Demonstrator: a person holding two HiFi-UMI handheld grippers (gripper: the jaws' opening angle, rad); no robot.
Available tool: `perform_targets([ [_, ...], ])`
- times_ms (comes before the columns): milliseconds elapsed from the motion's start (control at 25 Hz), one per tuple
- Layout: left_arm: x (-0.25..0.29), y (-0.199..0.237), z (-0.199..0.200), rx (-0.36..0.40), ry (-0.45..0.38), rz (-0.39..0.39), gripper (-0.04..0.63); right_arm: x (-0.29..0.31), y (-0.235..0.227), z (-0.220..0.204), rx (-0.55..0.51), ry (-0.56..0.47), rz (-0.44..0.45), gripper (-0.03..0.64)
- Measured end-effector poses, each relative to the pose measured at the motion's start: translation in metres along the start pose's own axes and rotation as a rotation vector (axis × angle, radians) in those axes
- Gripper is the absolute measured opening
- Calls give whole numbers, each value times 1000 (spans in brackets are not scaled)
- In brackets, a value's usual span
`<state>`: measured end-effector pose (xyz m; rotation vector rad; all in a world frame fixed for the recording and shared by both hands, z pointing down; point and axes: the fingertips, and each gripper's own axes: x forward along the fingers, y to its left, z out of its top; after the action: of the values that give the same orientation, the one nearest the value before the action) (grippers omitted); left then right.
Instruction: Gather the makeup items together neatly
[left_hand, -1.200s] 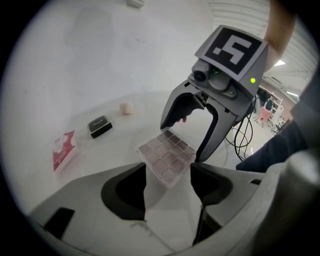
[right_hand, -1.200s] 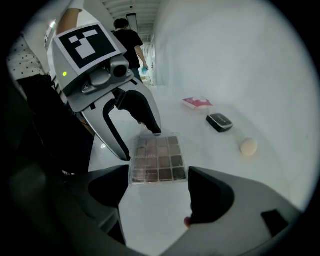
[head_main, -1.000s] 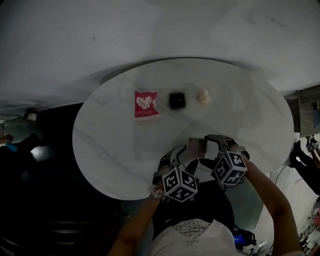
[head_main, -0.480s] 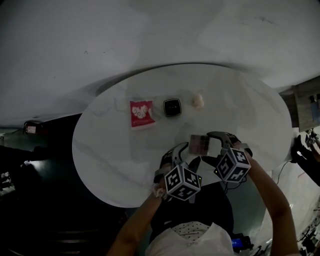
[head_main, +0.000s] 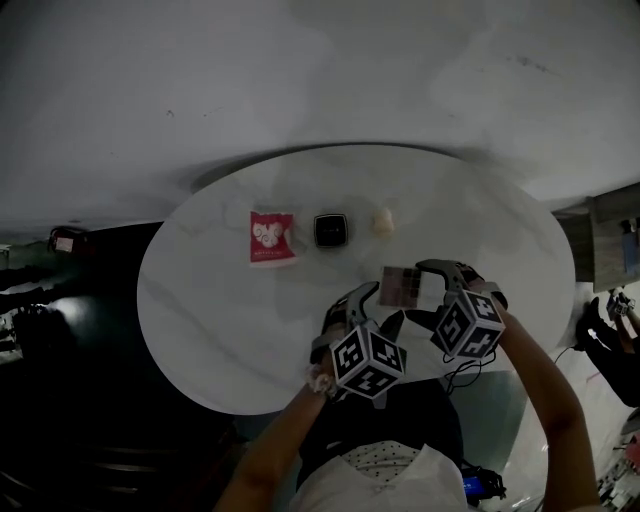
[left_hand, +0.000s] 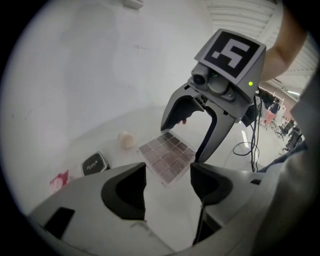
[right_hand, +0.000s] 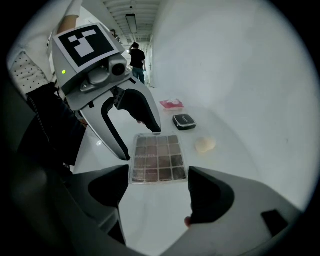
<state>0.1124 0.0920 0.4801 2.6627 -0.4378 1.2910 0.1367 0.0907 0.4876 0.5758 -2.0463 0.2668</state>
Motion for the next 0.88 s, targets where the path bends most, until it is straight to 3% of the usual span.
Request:
perform_targets([
  [360,35,3,40,-45,-4,32,316,-9,-42,-32,-59,11,37,391],
  [640,60,17,73,-161,-39,56,253,-9,-74,-55,-44,11,39,388],
  [720,70,21,69,-161,-10,78,242,-3,-81,-66,-50,39,65,390],
  [800,77,21,54,-124,39,128,152,2,-82,-76,-53,60,84,391],
  [880,80,17,44,-63,68,155,158,4,-81,-80,-41,59,88,391],
])
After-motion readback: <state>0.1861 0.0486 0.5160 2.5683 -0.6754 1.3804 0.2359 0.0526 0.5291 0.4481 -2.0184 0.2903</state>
